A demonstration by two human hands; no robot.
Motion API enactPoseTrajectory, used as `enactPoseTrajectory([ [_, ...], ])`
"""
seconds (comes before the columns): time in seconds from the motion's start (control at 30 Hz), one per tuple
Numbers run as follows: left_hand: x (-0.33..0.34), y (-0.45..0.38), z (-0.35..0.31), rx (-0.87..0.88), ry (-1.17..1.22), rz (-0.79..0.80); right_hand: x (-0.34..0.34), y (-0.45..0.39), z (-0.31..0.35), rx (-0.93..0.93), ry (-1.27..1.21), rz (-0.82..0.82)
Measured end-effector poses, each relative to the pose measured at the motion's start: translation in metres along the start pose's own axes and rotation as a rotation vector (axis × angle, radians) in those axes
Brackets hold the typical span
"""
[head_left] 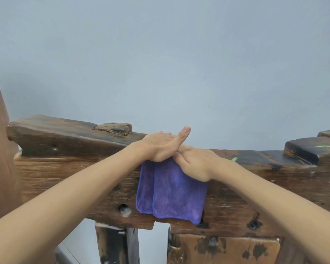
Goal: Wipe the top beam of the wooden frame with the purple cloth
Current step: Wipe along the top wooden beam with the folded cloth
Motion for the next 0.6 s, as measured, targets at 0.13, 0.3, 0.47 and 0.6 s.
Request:
enactPoseTrajectory([
  [0.13, 0.0, -0.017, 0.002, -0.079, -0.065, 0.027, 0.001, -0.029, -0.02, 0.058, -0.037, 0.111],
  [0.3, 0.0, -0.031, 0.0, -0.219, -0.089, 0.055, 0.004, -0.043, -0.037, 0.112, -0.054, 0.212],
  [0.47, 0.008, -0.028, -0.008, -0.127, -0.156, 0.055, -0.001, -0.021, -0.059, 0.221, 0.027, 0.225],
  [0.6, 0.022, -0.018, -0.024, -0.056, -0.337, 0.038, -0.006, 0.008, -0.067, 0.217, 0.004, 0.124],
])
Point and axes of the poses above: each hand's wrist, its own y-axis away from the middle knuckle, its own x-axis out of the palm, z = x × y, the point moved 9 cm from there along -y, towards the middle knuckle, and after that the axes turned 5 degrees about z, right-handed, at the moved point
